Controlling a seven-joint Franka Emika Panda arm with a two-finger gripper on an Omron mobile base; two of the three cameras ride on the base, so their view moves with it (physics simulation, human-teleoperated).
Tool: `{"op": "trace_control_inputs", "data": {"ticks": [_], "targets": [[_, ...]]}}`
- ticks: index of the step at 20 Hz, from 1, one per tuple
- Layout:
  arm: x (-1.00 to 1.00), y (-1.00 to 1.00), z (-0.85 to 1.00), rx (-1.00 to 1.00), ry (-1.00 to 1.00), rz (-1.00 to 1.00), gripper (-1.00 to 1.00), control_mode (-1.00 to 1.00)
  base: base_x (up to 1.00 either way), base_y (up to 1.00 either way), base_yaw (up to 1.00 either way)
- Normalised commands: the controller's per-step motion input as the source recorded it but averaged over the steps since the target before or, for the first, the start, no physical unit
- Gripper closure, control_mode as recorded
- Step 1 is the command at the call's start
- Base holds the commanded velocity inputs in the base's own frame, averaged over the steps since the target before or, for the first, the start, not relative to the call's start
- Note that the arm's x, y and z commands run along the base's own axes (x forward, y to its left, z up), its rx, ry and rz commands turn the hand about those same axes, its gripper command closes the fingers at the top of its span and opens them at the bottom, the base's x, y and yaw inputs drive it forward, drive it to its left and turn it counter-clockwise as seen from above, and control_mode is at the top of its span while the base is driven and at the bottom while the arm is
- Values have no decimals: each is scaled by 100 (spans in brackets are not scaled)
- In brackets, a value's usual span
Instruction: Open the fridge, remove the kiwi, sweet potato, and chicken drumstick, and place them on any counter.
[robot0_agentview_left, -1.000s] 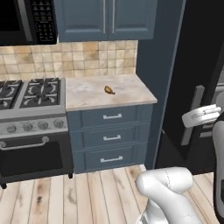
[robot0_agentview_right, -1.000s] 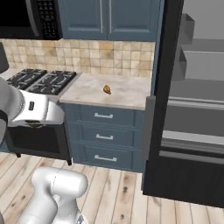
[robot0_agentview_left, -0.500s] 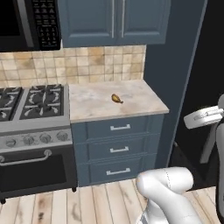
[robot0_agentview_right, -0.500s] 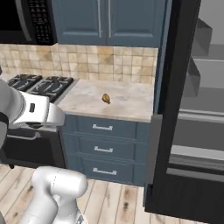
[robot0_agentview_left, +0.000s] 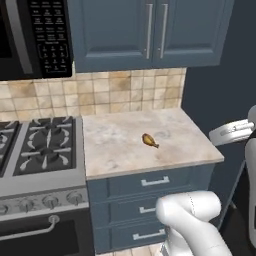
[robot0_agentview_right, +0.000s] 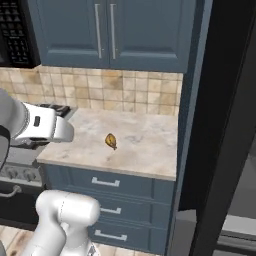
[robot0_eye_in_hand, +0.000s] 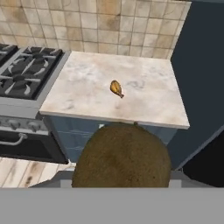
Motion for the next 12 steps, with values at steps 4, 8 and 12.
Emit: {"op": "trace_control_inputs", "data": {"ticks": [4,8,12], "targets": [[0,0,0,0,0,0,100,100,87,17,0],[0,0,0,0,0,0,100,100,65,6,0],[0,0,0,0,0,0,100,100,48,8,0]]}}
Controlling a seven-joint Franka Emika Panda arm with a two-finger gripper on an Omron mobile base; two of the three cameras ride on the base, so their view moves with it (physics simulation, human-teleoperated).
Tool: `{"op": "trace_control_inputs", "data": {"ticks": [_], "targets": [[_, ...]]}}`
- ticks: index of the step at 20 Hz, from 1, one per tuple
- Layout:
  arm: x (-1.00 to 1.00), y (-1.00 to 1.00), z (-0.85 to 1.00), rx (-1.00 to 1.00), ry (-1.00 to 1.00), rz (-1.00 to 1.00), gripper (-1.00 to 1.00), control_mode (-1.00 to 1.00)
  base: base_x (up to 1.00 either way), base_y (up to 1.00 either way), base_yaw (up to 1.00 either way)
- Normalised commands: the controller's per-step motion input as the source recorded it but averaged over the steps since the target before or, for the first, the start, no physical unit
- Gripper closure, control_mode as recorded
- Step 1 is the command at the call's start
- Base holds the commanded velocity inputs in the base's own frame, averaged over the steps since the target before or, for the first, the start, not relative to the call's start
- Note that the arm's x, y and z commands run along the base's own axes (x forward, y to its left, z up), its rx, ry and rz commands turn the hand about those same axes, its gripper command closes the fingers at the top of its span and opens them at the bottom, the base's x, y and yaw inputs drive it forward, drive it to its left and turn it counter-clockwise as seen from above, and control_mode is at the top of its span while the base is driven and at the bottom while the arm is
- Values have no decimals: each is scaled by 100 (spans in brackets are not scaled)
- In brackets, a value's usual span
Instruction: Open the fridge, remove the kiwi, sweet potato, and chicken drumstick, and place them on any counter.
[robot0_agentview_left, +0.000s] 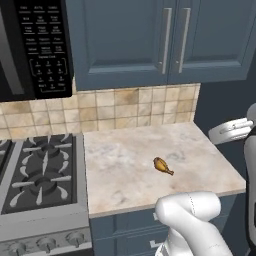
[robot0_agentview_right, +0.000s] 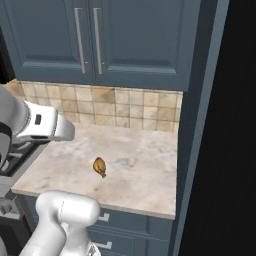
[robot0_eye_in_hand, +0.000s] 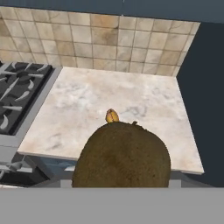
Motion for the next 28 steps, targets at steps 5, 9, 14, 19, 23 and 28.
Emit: {"op": "trace_control_inputs", "data": {"ticks": [5,9,14,19,23,28], "targets": [[0,0,0,0,0,0,100,100,3,0,0],[0,0,0,0,0,0,100,100,0,0,0],[0,0,0,0,0,0,100,100,0,13,0],[3,43,-58,-5,17,3,100,-100,0,8,1],[20,74,-79,-7,26,5,100,-100,0,0,0],[36,62,-71,-4,22,6,100,-100,0,0,0]]}}
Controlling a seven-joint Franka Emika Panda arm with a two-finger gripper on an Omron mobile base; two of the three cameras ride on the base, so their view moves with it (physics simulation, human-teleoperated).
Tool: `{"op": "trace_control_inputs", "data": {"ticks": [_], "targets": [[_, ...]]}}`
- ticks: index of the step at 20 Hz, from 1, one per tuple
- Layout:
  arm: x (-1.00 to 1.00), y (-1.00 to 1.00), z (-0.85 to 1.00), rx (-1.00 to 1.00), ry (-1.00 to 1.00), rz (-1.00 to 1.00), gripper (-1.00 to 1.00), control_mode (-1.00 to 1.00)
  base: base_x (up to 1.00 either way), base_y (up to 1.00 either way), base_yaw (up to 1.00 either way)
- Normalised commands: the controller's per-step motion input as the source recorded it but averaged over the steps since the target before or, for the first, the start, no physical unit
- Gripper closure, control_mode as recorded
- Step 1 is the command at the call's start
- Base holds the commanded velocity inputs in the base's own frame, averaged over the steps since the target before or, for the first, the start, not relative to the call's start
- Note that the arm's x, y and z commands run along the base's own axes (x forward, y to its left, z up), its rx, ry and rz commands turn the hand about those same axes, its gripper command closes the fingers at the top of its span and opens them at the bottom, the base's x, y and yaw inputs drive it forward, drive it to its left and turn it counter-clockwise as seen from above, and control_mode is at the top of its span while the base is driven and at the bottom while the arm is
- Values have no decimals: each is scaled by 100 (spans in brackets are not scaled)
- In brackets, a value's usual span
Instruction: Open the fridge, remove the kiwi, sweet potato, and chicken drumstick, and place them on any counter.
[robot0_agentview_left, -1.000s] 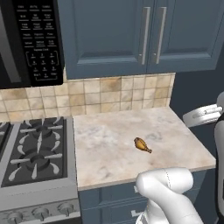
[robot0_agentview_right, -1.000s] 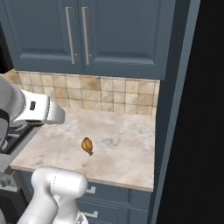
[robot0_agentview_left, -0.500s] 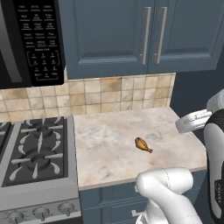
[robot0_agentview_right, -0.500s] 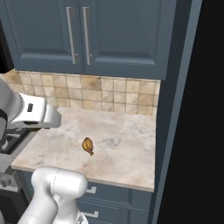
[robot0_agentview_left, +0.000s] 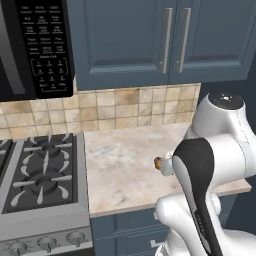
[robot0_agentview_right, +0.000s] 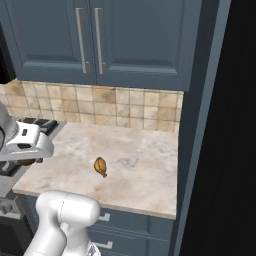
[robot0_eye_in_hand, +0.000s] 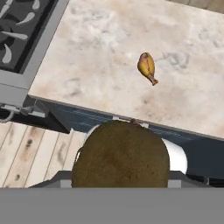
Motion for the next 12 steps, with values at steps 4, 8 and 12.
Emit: {"op": "trace_control_inputs", "data": {"ticks": [4,8,12], "targets": [[55,37,-65,0,18,10,100,-100,0,0,0],[71,10,-59,0,19,11,100,-100,0,0,0],[71,3,-54,0,13,8,100,-100,0,0,0]]}}
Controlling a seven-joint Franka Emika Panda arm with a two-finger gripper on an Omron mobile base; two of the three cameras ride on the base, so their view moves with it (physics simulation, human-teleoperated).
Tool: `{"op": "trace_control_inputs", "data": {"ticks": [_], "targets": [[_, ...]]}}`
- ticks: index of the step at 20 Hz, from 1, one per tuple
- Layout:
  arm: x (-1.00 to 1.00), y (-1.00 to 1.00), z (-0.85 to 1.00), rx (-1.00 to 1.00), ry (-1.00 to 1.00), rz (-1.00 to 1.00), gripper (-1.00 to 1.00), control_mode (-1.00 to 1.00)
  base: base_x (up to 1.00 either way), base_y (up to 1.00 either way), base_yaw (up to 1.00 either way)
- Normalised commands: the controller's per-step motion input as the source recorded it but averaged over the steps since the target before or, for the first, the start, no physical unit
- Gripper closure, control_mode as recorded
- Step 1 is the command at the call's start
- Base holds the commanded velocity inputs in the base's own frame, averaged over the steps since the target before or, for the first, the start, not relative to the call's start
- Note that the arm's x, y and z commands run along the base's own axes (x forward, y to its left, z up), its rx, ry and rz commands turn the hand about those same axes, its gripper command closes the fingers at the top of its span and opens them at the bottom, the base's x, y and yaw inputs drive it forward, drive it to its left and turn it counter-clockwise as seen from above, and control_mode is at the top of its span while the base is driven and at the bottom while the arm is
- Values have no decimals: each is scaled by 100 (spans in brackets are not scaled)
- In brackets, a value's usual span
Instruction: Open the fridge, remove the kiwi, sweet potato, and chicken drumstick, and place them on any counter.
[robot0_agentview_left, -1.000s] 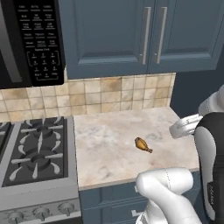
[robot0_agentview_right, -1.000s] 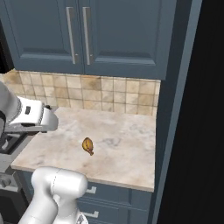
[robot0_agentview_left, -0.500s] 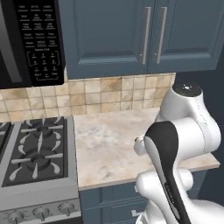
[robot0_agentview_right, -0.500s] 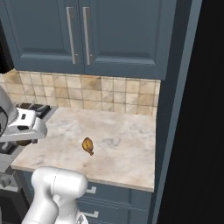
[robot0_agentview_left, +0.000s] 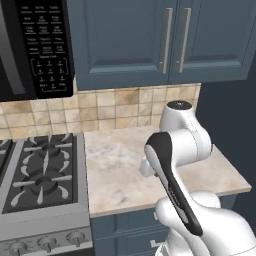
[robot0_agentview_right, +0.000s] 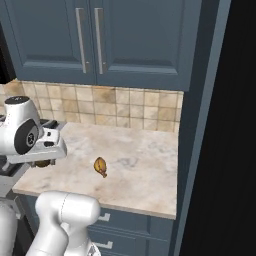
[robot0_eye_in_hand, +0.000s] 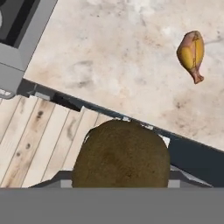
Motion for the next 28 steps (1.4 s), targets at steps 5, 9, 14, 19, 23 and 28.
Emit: {"op": "trace_control_inputs", "data": {"ticks": [5,9,14,19,23,28], "targets": [[67,6,-52,0,8,6,100,-100,0,0,0],[53,7,-57,0,1,6,100,-100,0,0,0],[60,2,-60,0,0,6,100,-100,0,0,0],[67,0,-49,0,0,5,100,-100,0,0,0],[62,0,-33,0,0,3,100,-100,0,0,0],[45,3,-28,0,0,2,100,-100,0,0,0]]}}
